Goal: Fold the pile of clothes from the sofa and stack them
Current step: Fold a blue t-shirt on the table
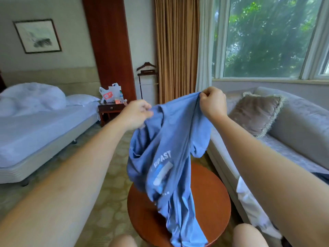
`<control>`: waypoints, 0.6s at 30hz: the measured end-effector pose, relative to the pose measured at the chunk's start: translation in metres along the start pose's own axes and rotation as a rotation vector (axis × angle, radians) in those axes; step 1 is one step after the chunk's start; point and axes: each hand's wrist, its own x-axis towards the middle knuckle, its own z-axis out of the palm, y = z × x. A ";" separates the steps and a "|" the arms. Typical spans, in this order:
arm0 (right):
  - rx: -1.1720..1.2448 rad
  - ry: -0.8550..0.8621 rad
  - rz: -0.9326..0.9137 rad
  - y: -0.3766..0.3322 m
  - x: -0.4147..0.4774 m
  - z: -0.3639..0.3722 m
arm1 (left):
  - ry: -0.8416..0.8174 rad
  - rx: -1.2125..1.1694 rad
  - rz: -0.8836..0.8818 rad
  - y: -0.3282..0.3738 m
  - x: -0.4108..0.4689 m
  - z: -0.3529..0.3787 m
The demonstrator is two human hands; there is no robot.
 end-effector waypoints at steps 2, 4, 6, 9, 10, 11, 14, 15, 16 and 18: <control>-0.050 -0.060 0.017 0.008 -0.002 -0.004 | -0.095 0.037 -0.045 -0.017 -0.014 0.003; -0.106 -0.136 0.039 0.024 -0.012 -0.005 | -0.096 0.032 -0.071 -0.032 -0.023 0.012; -0.146 -0.201 0.082 0.047 -0.022 -0.002 | -0.040 -0.013 -0.080 -0.040 -0.026 0.022; -0.198 -0.280 0.168 0.079 -0.031 0.009 | -0.073 -0.093 -0.068 -0.043 -0.015 0.041; -0.192 -0.320 0.168 0.088 -0.033 0.016 | -0.103 -0.115 -0.060 -0.042 -0.010 0.047; -0.160 -0.374 0.151 0.094 -0.036 0.023 | -0.136 -0.136 -0.054 -0.042 -0.005 0.054; 0.038 -0.637 0.086 0.093 -0.052 0.044 | -0.241 -0.143 -0.050 -0.046 0.011 0.074; 0.076 -0.736 0.064 0.091 -0.056 0.051 | -0.265 -0.139 -0.055 -0.050 0.015 0.080; 0.096 -0.818 0.040 0.090 -0.061 0.059 | -0.278 -0.136 -0.065 -0.054 0.019 0.086; 0.064 -0.866 -0.010 0.097 -0.067 0.074 | -0.277 -0.139 -0.096 -0.065 0.026 0.095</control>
